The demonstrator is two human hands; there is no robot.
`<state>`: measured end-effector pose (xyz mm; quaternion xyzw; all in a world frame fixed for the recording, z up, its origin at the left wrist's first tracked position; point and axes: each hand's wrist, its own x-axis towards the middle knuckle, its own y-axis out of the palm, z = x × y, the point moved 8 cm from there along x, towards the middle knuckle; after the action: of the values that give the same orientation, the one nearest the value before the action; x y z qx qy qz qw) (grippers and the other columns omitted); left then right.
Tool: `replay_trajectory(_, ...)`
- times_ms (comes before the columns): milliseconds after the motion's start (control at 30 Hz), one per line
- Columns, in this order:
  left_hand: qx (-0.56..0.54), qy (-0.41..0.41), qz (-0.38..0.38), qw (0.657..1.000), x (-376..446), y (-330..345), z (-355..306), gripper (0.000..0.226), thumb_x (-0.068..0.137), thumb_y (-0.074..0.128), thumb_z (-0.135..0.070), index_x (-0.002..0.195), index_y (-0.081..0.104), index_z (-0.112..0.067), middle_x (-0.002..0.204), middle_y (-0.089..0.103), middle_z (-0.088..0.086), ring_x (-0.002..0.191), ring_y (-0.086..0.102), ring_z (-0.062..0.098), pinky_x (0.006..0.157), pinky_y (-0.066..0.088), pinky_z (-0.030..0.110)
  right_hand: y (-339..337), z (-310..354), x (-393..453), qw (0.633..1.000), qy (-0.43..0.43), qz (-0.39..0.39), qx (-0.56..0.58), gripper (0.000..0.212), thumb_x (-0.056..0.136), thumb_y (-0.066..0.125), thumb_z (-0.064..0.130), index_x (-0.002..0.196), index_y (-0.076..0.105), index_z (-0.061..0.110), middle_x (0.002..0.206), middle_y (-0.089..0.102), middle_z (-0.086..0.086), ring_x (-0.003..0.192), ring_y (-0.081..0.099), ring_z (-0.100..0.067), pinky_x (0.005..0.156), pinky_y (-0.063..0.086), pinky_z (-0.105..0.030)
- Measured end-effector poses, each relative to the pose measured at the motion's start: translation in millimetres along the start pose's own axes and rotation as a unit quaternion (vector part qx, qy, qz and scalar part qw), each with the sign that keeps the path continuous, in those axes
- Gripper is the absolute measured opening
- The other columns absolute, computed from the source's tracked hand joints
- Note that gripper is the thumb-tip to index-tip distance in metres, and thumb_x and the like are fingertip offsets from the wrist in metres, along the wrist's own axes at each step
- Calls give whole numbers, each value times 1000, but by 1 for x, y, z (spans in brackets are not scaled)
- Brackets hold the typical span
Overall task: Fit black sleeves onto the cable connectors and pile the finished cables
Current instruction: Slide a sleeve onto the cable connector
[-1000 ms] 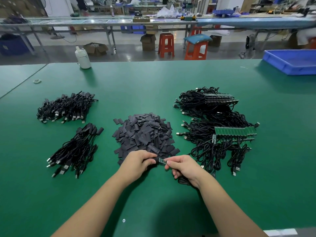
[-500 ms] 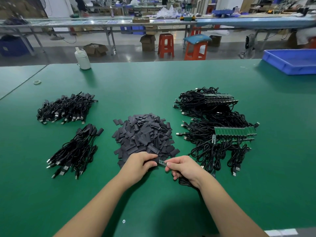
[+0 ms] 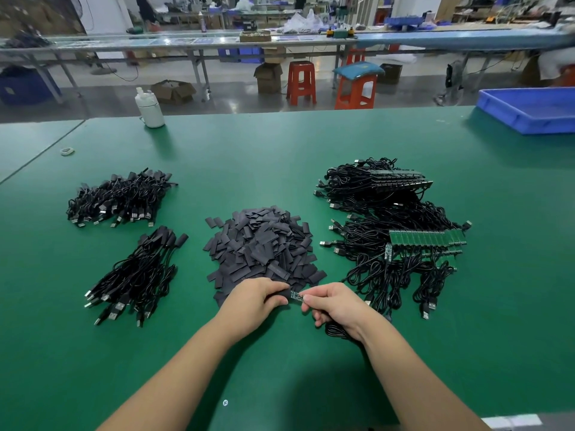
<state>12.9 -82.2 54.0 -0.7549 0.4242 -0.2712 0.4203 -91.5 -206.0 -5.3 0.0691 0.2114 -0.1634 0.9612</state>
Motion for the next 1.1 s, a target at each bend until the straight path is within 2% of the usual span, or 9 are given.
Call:
replay_trajectory(133,10,-11,7,1000,1,2,1,36,94,61,-40,127,64,-28,118,68,-6,109,61,14,93,47,29,1,1,-1,1000,-6,4,-12,11,96,63,5,104,70,8,74,71,-3,54,53,-8,55,53,-24)
replay_trajectory(300,-32,-29,3,999,1,3,6,34,91,67,-36,124,68,-27,122,68,-8,111,60,7,98,44,24,3,3,-2,1000,-8,6,-27,13,96,62,4,106,69,5,74,70,-3,53,53,-8,56,54,-24)
replay_trajectory(600,-9,-3,21,1000,1,8,2,35,91,66,-38,125,66,-28,113,69,-7,104,61,11,90,45,21,2,1,-1,999,-13,7,-41,12,96,62,5,105,70,6,75,71,-3,54,55,-9,56,54,-25)
replay_trajectory(767,7,41,38,998,2,17,-11,30,93,62,-38,121,67,-32,102,70,-5,98,61,15,87,49,34,4,-1,0,999,-11,16,-49,14,96,64,8,108,69,7,79,73,-4,57,57,-9,58,54,-25)
replay_trajectory(833,-7,50,28,998,3,17,-14,26,93,62,-37,118,68,-31,99,70,-5,94,62,14,85,50,35,4,-1,0,999,-14,21,-47,14,96,64,8,108,69,6,81,74,-5,57,58,-9,58,55,-25)
replay_trajectory(1000,-32,61,1,998,0,14,-19,21,93,63,-32,113,70,-30,89,67,-7,84,60,10,80,50,29,5,1,-1,998,-20,35,-49,12,97,63,10,101,72,4,83,75,-6,57,59,-9,58,56,-25)
replay_trajectory(1100,-57,70,-12,996,-2,10,-20,19,93,64,-31,110,72,-31,83,64,-14,78,57,1,75,44,15,5,1,0,998,-13,36,-51,12,97,62,11,101,72,5,80,74,-5,57,59,-10,59,56,-25)
